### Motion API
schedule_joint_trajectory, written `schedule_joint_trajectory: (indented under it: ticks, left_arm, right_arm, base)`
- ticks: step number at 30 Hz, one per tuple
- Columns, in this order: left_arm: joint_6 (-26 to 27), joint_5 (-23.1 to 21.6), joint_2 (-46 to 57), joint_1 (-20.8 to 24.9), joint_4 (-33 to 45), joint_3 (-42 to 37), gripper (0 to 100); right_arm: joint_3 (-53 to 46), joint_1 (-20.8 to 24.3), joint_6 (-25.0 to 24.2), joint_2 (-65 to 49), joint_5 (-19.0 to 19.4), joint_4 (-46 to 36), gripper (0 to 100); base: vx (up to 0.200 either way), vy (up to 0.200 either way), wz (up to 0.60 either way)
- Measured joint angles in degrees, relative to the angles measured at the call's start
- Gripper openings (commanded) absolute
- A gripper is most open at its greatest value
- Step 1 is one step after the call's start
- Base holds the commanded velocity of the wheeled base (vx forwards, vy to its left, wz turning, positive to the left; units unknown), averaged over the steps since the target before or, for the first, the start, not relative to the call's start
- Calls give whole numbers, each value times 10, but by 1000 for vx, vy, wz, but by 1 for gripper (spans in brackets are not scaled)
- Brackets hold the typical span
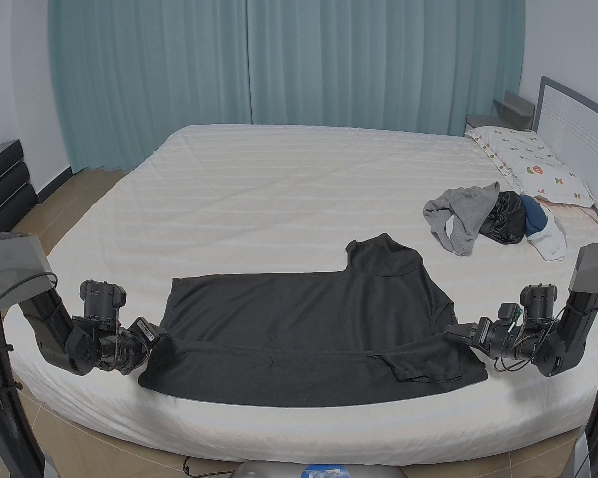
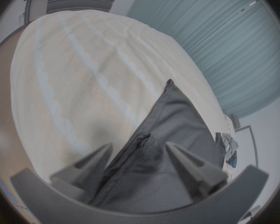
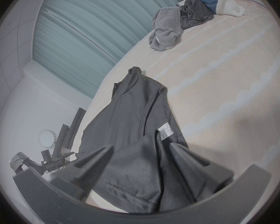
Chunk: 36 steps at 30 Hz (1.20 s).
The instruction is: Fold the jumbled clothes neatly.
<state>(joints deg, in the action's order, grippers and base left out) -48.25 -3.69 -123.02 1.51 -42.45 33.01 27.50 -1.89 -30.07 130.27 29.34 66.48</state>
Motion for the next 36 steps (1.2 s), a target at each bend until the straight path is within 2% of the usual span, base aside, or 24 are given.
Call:
schedule_joint_trajectory:
  ticks: [12,23,32,36]
  left_arm:
    - [-1,-2,0,-10,0,3,100]
    - [-24,-2,6,-13,-9,5,100]
    - [-24,-2,9,-13,-26,-1,100]
    - [-25,-2,12,-12,-26,-3,100]
  right_arm:
    - [-14,-10,-16,-13,6,1,100]
    - [-18,-10,-19,-17,6,1,100]
    - [-22,-10,-19,-18,6,1,100]
    - [-23,-9,-19,-19,6,1,100]
  base:
    - [0,0,0]
    - [0,0,0]
    - [200,0,0]
    - [0,0,0]
